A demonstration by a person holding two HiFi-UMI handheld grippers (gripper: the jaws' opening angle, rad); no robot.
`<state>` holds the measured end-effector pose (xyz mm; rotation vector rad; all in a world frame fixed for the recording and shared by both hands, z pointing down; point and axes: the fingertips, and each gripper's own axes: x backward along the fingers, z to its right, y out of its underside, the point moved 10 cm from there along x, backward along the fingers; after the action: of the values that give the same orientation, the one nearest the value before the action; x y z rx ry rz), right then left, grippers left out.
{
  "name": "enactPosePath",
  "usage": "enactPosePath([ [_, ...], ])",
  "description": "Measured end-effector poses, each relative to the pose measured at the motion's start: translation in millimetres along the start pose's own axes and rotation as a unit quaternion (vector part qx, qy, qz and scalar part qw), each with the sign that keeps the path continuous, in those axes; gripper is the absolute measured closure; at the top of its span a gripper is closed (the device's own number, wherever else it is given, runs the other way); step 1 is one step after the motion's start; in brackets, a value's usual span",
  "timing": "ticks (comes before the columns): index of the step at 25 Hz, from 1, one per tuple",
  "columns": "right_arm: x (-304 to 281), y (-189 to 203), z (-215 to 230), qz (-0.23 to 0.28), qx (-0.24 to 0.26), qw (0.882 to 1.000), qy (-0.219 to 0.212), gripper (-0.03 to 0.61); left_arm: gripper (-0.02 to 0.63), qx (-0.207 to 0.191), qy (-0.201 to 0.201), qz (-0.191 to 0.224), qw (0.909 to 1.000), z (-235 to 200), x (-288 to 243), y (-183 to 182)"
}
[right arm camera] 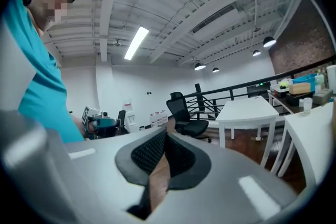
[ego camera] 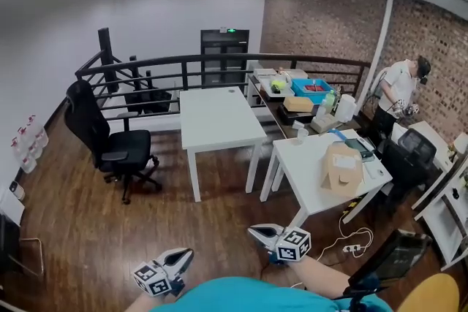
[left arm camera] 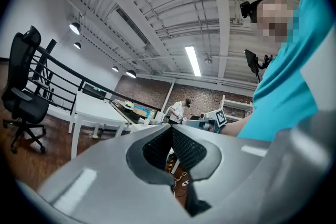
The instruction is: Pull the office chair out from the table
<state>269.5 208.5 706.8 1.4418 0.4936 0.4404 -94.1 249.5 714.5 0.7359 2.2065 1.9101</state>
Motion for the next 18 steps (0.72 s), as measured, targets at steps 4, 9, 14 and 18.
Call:
enactPosePath([
  [4, 13, 3, 14, -0.011, 0.009, 1.000, 0.004, 0.578, 0.594, 0.007, -0.015, 0.013, 0.9998, 5, -7, 4],
  [9, 15, 5, 34, -0.030, 0.024, 0.999, -0.007, 0.578, 0.594, 0.010, -0.033, 0.029, 0.9990, 14, -15, -1],
  [14, 18, 6, 46, -0.033, 0.025, 0.999, -0.015, 0.578, 0.594, 0.001, -0.034, 0.037, 0.9987, 20, -30, -3],
  [18, 11, 6, 50, -0.037, 0.026, 0.999, -0.025, 0.578, 0.594, 0.006, -0.053, 0.043, 0.9977, 16, -27, 1],
])
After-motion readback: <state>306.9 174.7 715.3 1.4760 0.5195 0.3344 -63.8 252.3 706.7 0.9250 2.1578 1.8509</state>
